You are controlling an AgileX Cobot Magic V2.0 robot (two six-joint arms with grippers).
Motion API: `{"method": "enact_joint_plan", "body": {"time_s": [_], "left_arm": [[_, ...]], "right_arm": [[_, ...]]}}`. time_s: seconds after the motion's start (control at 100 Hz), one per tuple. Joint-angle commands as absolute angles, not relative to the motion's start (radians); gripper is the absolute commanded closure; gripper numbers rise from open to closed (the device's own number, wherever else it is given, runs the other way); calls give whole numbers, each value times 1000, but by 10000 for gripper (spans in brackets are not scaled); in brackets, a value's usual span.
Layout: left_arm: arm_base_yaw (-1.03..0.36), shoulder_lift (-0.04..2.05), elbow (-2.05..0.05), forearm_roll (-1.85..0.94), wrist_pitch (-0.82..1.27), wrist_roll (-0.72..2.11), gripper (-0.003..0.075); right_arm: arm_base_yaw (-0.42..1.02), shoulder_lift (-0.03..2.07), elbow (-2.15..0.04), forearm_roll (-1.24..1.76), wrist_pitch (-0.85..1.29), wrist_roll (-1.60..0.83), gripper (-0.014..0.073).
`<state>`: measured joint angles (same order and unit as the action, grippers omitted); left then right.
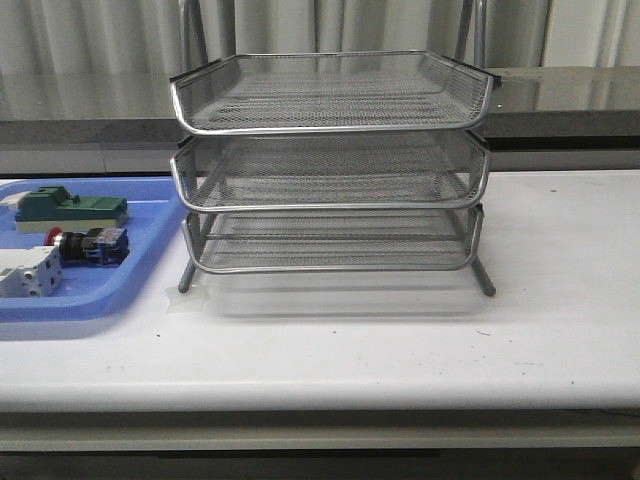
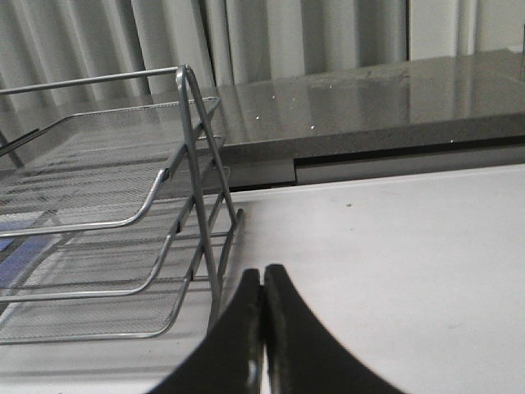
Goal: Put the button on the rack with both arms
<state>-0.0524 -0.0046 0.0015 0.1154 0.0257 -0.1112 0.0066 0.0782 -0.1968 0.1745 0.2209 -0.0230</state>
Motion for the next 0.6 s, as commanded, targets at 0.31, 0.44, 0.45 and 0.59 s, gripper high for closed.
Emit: {"method": "enact_joint_plan", "body": {"time_s": [0.31,0.44,0.45,0.59], "left_arm": [[-49,-37,46,108,-54,-118,740],[-49,-37,46,108,-54,-118,740],[-49,-37,46,108,-54,-118,740],[-49,-37,46,108,-54,-118,740]], "right_arm": [[6,559,-559,289,392,-26,654],[6,669,-559,410,349,-26,654],[6,675,-559,426,349,-26,654],[6,782,-559,585,353,-26,654]]}}
